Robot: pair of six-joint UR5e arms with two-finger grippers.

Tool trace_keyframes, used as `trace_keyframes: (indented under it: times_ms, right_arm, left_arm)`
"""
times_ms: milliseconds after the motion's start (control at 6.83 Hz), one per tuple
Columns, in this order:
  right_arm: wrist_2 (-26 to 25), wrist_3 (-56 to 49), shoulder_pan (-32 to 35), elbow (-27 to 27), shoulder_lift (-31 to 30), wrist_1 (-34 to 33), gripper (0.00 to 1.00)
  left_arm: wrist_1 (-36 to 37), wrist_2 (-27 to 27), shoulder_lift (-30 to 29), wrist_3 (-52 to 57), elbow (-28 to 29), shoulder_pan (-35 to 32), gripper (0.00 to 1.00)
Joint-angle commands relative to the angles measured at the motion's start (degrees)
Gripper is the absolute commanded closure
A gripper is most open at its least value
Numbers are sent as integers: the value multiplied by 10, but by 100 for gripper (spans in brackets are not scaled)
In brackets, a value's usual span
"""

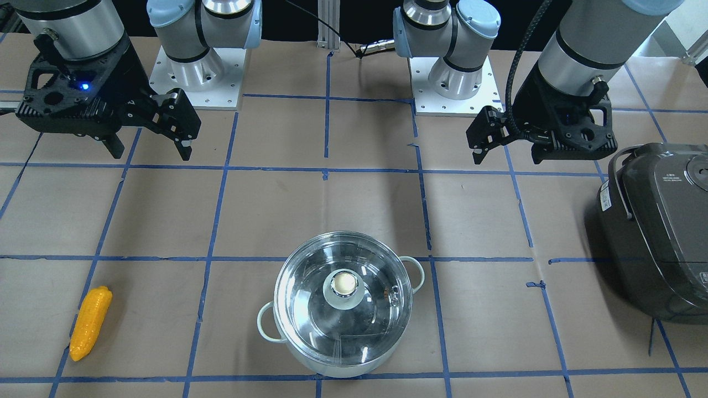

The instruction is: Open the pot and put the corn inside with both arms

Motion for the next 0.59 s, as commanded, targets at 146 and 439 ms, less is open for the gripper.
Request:
trace_keyframes:
  times_ms: [146, 439]
  right_arm:
    - [1, 0, 0, 2, 0, 0, 0]
    - [0, -15, -13, 0, 6, -11, 0]
  left_arm:
    - [0, 0, -1, 0, 1, 0, 0]
    - [1, 1, -14, -4, 14, -2, 0]
